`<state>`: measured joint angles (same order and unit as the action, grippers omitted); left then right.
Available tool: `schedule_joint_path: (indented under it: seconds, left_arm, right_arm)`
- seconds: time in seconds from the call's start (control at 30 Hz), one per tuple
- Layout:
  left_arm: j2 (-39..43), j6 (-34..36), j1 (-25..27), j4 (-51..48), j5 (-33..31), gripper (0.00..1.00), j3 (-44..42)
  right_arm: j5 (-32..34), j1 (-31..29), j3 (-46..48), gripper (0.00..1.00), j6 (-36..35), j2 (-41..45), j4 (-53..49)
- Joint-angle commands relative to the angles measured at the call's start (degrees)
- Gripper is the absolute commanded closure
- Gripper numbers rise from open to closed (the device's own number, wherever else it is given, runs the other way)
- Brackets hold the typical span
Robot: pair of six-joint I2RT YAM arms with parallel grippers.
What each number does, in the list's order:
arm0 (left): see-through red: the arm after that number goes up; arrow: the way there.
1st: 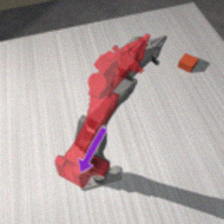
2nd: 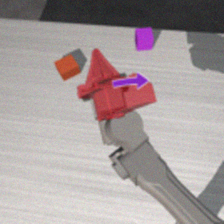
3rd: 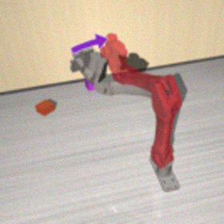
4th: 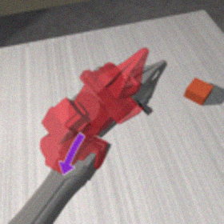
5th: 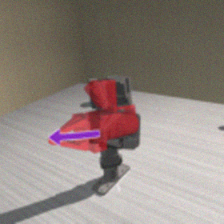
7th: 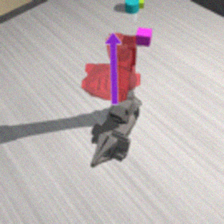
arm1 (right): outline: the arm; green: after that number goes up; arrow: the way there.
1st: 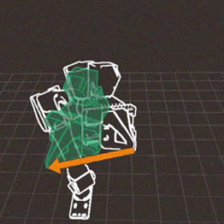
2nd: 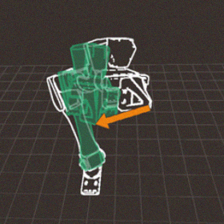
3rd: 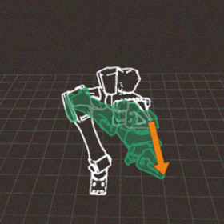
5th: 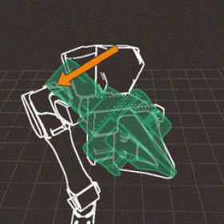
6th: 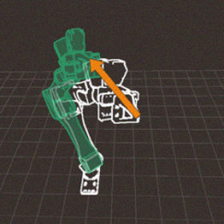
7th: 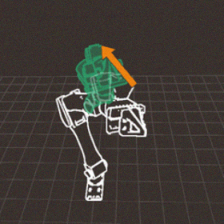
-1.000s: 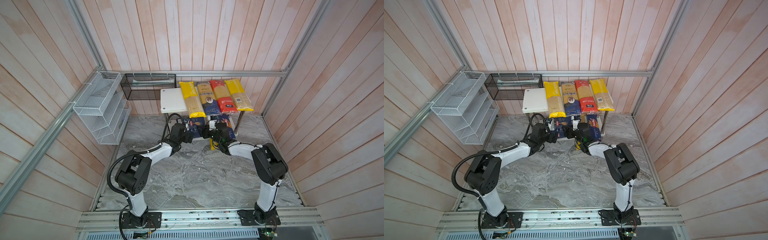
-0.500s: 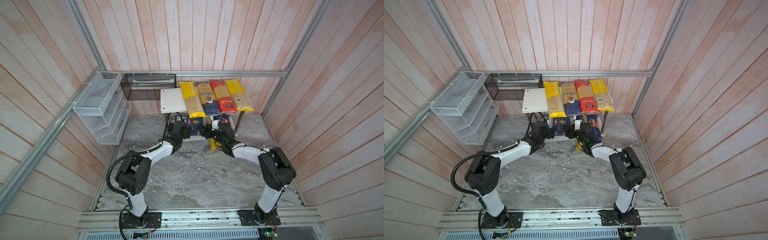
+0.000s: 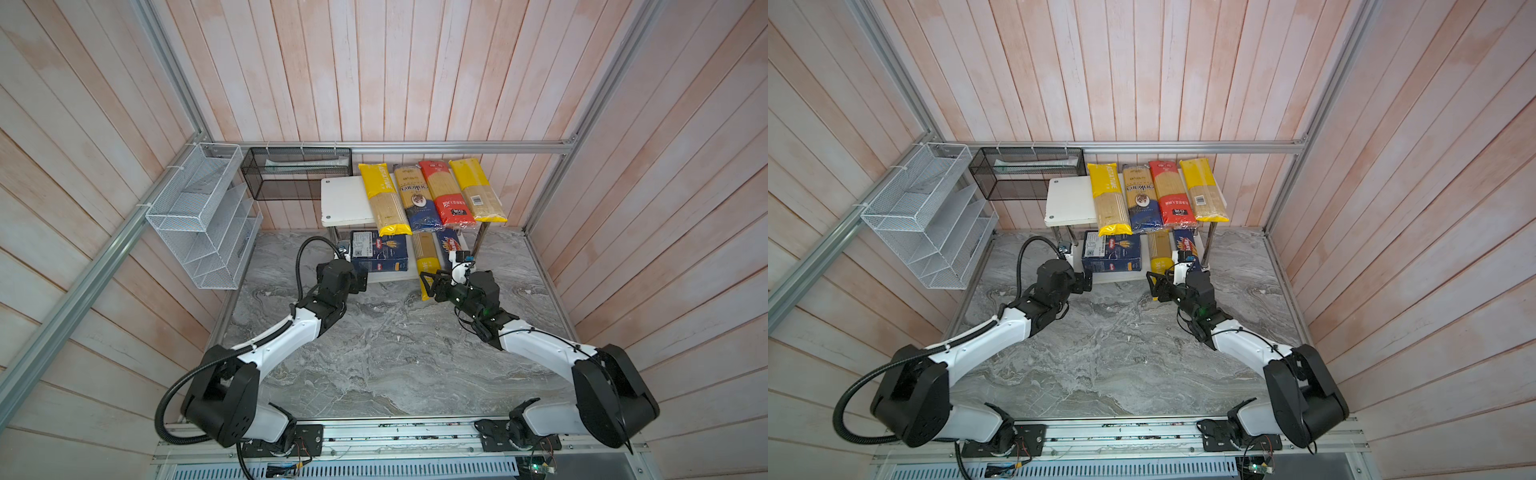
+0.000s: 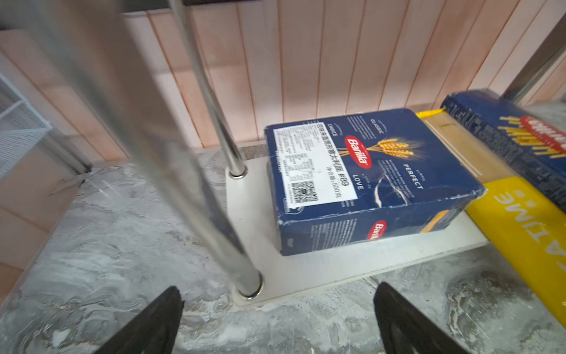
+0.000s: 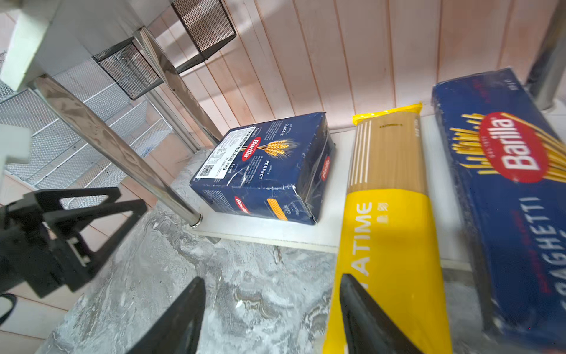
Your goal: Place and organize the pasta boxes and bags onto the shelf
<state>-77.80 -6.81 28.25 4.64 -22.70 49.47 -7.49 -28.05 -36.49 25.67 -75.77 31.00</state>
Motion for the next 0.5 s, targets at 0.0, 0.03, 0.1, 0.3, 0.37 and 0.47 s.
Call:
schedule_joint_path:
  seconds: [0.0,0.03,0.1,0.3,0.37,0.47]
  left_arm:
    - [7.48,-3.45,-0.78,-1.23,-2.00,0.00,-6.49]
    - [10.05,-3.84,-1.32,-1.28,-2.58,0.00,-8.62]
    - [14.57,-4.12,-2.43,-1.01,-3.68,0.00,-12.49]
    - [25.23,7.03,-6.90,19.51,-6.74,0.01,-29.62]
    - [24.63,9.70,-10.41,28.14,-4.17,0.00,-34.17]
    - [20.16,10.46,-17.11,39.88,0.26,0.00,-38.57]
  right_arm:
    - [4.95,0.03,3.53,0.31,-1.28,6.37,-5.38]
    - [6.46,0.23,4.75,0.31,-2.37,8.76,-6.38]
    - [8.44,1.57,5.90,0.29,-4.96,12.42,-9.21]
    - [14.97,10.03,10.22,0.27,-11.55,19.72,-11.45]
    - [16.43,13.34,12.71,0.25,-13.50,19.97,-8.05]
    - [21.55,17.75,17.54,0.08,-14.82,18.42,-0.54]
